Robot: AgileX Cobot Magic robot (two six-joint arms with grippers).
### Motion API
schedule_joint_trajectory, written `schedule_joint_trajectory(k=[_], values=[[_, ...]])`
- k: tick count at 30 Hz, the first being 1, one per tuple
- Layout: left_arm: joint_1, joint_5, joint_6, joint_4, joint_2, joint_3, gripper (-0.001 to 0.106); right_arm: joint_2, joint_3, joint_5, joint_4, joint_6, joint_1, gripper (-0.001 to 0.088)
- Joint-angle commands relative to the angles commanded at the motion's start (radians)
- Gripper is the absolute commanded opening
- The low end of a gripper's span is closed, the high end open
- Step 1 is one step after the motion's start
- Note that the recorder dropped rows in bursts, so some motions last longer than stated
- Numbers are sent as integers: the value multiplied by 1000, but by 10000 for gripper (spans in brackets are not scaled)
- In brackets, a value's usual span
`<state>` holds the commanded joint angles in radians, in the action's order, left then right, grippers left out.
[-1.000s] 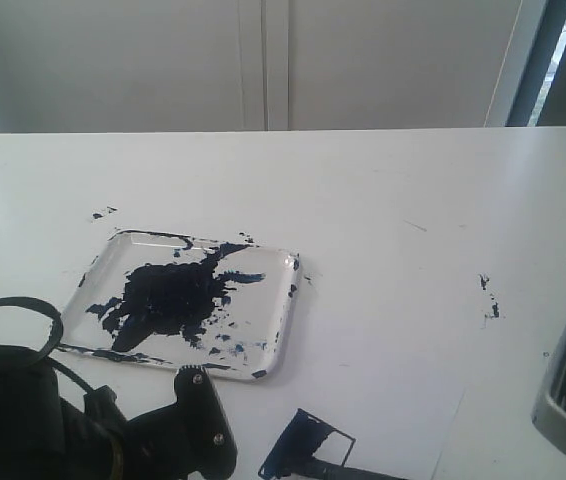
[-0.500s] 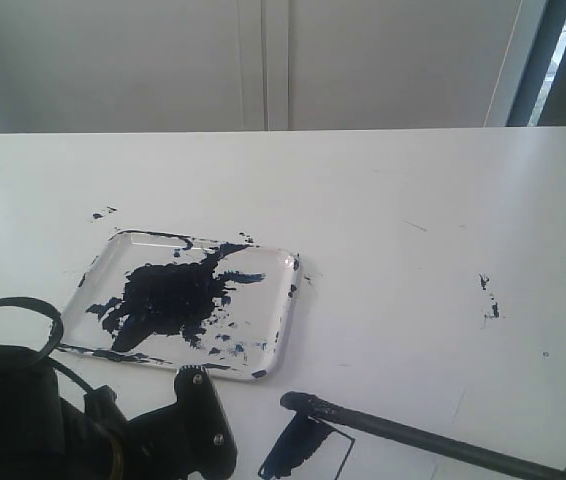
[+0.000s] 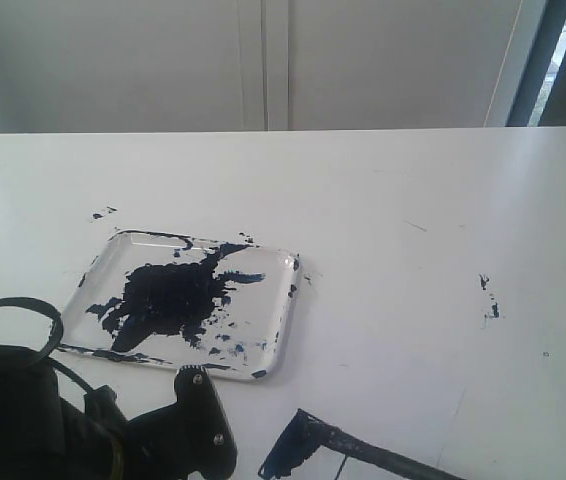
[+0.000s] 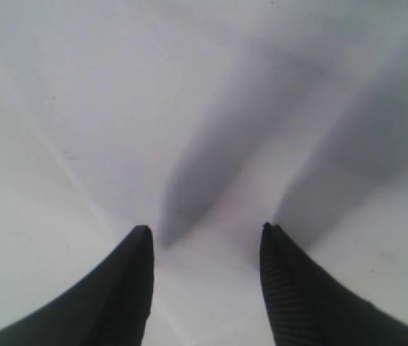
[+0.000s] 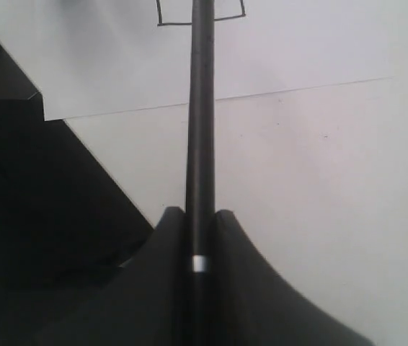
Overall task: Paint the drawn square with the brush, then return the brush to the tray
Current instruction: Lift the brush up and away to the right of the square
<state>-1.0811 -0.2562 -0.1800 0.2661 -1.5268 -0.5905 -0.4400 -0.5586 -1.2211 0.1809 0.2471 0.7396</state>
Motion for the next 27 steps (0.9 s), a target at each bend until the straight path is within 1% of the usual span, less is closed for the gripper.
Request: schedule_joint_trajectory(k=[5,9,11,15,17,20,23,26,27], values=[[0,2,0,0,0,0,509,0,2,6,-20,0,0,0],[0,2,0,4,0,0,509,0,2,109,-23,3,0,0],[0,2,0,4,0,0,509,0,2,134,-29,3,0,0],[0,2,0,4,0,0,509,0,2,160,-85,-1,0,0],[0,2,0,4,0,0,509,0,2,195,-114,-1,0,0],[0,2,0,4,0,0,509,0,2,206,-175,-1,0,0],[0,2,0,4,0,0,509,0,2,221,-268,3,0,0],[0,2,0,4,0,0,509,0,2,251,-281,3,0,0],[0,2,0,4,0,0,509,0,6,276,-318,3,0,0]])
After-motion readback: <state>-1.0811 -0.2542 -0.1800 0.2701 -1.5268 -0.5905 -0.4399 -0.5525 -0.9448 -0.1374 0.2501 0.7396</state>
